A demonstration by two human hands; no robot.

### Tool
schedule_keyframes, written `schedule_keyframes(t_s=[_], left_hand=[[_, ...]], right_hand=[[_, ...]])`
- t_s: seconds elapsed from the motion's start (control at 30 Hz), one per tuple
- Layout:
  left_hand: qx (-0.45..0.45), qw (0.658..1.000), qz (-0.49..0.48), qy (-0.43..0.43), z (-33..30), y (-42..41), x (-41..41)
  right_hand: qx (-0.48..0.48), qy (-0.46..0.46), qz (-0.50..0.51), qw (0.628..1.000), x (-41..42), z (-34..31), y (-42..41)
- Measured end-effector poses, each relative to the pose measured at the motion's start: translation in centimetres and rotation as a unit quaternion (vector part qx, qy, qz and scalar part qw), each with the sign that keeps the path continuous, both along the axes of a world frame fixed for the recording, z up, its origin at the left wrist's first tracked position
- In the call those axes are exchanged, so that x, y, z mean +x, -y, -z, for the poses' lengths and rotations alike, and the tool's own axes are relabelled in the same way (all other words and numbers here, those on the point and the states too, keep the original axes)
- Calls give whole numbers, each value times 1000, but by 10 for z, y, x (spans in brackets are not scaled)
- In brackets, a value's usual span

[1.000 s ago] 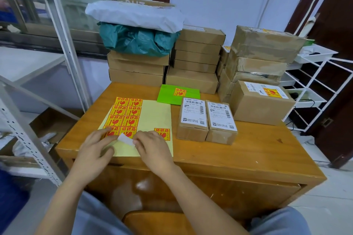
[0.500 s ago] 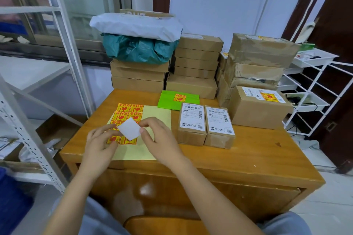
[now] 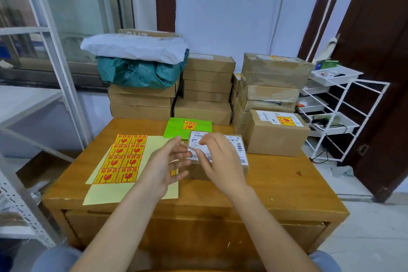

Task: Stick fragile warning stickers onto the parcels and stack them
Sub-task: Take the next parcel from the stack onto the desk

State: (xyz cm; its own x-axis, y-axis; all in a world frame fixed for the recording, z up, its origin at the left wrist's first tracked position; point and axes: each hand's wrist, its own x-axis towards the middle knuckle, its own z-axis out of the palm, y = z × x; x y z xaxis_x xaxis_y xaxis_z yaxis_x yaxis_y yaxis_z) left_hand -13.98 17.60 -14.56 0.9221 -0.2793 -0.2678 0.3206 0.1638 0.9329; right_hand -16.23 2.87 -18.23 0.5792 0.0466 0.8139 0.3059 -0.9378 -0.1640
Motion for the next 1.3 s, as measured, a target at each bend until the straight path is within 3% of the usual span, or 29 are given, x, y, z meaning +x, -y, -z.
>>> schedule_keyframes(t_s=[0.17,0.27,0.33,0.4,0.53,0.73,0.9,1.3], left_hand=[[28,999,-18,23,-2,8,8],[50,997,-48,46,-5,13,18],[84,992,-45,85,-7,18,25],[117,985,-23,125,-7,23,29],[177,966,28,188,-4,30,44],[230,943,53,236,9,33,69],[214,944,75,238,20,35,75],[240,931,43,271,39,38,73]], right_hand=[[4,-36,-20,999,-8,-1,5],[207,-191,-104,954,-11,-10,12],[320,-222,-107,915,-5,-13,21],[374,-234,-91,893,5,-15,29],[340,-302,-95,886,22,-13,31],[344,-313,-95,880,45,-9,36],[399,-306,-100,858,48,-4,38],[337,-297,-67,891,51,9,39]])
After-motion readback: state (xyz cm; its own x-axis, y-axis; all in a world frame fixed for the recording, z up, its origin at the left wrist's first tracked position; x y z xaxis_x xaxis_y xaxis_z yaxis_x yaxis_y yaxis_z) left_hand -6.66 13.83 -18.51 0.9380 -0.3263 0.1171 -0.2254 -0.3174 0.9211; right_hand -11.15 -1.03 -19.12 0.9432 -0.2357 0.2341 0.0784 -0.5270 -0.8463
